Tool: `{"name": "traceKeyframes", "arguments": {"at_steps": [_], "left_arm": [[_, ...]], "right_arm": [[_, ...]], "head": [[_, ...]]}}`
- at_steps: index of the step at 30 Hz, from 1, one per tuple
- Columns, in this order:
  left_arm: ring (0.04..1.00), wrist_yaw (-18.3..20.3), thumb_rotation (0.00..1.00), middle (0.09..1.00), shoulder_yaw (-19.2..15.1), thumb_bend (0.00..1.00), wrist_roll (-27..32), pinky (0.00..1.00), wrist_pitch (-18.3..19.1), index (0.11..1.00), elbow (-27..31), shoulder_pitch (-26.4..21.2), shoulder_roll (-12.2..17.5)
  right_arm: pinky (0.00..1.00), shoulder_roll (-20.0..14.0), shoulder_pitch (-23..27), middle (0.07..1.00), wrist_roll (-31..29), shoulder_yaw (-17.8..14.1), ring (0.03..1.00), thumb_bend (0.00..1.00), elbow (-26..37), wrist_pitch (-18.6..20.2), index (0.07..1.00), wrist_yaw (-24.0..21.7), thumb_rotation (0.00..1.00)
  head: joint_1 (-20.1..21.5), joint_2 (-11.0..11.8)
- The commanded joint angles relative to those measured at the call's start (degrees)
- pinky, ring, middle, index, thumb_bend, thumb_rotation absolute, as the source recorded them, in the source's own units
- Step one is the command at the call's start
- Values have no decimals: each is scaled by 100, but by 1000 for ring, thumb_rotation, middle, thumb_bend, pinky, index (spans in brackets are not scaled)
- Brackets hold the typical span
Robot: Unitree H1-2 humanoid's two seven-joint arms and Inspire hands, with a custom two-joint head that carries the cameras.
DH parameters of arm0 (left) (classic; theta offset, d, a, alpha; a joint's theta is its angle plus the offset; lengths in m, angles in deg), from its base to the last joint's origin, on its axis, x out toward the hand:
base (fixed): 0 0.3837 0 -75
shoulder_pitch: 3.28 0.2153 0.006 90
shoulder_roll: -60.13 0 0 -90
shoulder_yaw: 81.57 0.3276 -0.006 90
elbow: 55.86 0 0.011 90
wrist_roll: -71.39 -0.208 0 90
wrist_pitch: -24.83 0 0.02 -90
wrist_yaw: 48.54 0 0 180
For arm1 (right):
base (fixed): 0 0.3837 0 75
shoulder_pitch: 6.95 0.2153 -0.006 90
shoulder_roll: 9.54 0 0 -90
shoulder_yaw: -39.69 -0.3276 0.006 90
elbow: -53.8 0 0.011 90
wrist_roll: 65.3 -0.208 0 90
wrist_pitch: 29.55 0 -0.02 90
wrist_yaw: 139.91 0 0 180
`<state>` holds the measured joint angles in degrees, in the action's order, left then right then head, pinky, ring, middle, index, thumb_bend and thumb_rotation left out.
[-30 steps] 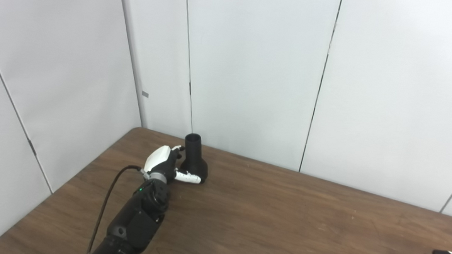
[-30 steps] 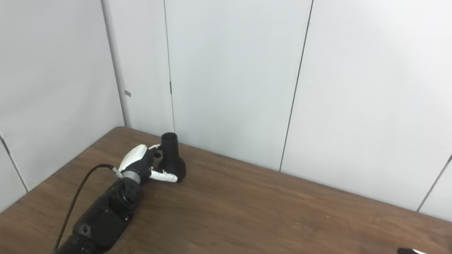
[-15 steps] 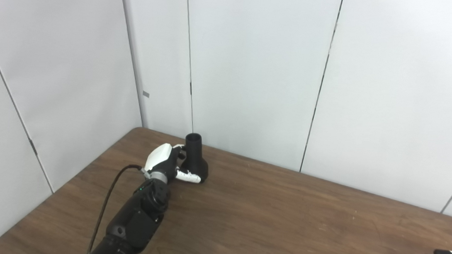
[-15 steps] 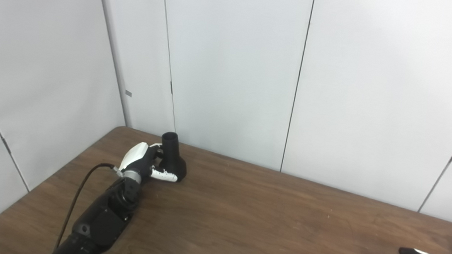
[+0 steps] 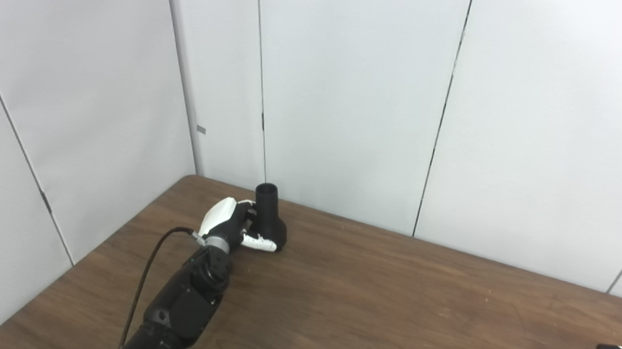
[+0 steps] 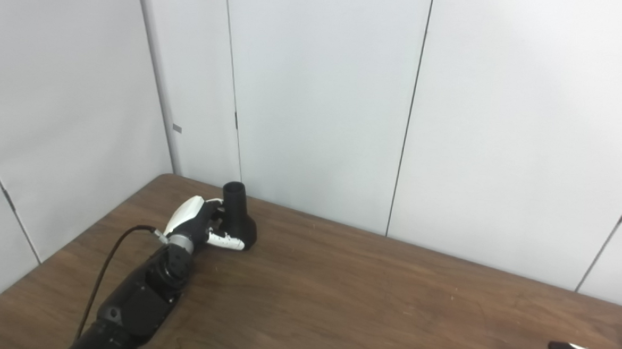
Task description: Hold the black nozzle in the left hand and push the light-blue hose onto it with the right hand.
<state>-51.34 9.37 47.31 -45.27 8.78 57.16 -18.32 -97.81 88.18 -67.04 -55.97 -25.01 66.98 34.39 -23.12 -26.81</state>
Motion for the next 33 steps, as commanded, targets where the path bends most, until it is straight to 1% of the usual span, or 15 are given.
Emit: {"name": "traceKeyframes", "arguments": {"at_steps": [1,4,5,6,7,8,9,11,15,17,20,24,31,32,33], "left_arm": [[791,73,171,712,43,815,102,941,3,699,-9,-119,-57],[787,52,152,678,77,806,76,994,-15,671,-98,-132,-55],[735,-11,109,632,108,667,31,966,-74,585,-186,-147,-51],[672,-91,56,578,139,596,-13,860,-145,527,-253,-148,-50],[629,-165,22,547,165,552,-42,793,-216,488,-304,-147,-50],[615,-215,11,537,182,537,-54,782,-264,474,-334,-144,-49],[608,-280,5,531,219,529,-92,776,-348,467,-342,-120,-49],[620,-363,1,519,275,524,-135,845,-471,466,-339,-81,-45],[632,-491,0,519,368,522,-149,892,-711,463,-429,-19,-57],[632,-518,0,518,407,523,-143,911,-768,465,-483,-6,-79],[646,-571,0,521,620,522,-335,944,-821,464,-486,86,-82],[663,-387,0,521,960,522,-492,956,-877,468,-344,234,51],[654,-18,0,502,1096,524,-221,956,-1284,479,193,480,-1],[653,48,0,499,1135,525,-210,957,-1361,480,306,514,-18],[652,101,0,498,1168,525,-200,959,-1438,480,376,537,-33]], "right_arm": [[339,-98,119,629,-35,-53,468,631,215,-18,635,-12,0],[339,-86,117,629,-46,-59,469,630,247,19,634,-4,0],[338,-81,115,629,-44,-60,469,631,265,35,633,1,0],[337,-77,115,629,-42,-61,469,631,273,48,633,5,0],[336,-76,118,629,-42,-63,469,631,274,59,632,7,0],[335,-76,120,629,-42,-64,470,631,273,66,632,8,0],[335,-74,124,629,-35,-61,470,631,276,81,632,11,0],[335,-74,131,629,-25,-57,470,631,281,104,631,13,0],[329,-75,147,627,-39,-62,471,628,278,122,629,10,0],[327,-77,154,625,-32,-58,471,620,277,121,629,8,0],[325,-97,166,622,-2,-49,471,608,292,137,629,6,0],[321,-106,190,620,-60,-102,470,602,304,137,628,12,0],[323,-25,225,606,82,-63,467,619,287,133,621,80,0],[321,-15,224,602,92,-60,464,564,294,141,559,85,55],[321,-1,225,599,96,-59,463,536,297,143,527,89,85]], "head": [[9,-13],[23,-28],[30,-33],[30,-33],[27,-40],[27,-40],[15,-37],[11,-40],[-11,-43],[-15,-51],[-2,-60],[116,-87],[572,-143],[614,-154],[709,-181]]}}
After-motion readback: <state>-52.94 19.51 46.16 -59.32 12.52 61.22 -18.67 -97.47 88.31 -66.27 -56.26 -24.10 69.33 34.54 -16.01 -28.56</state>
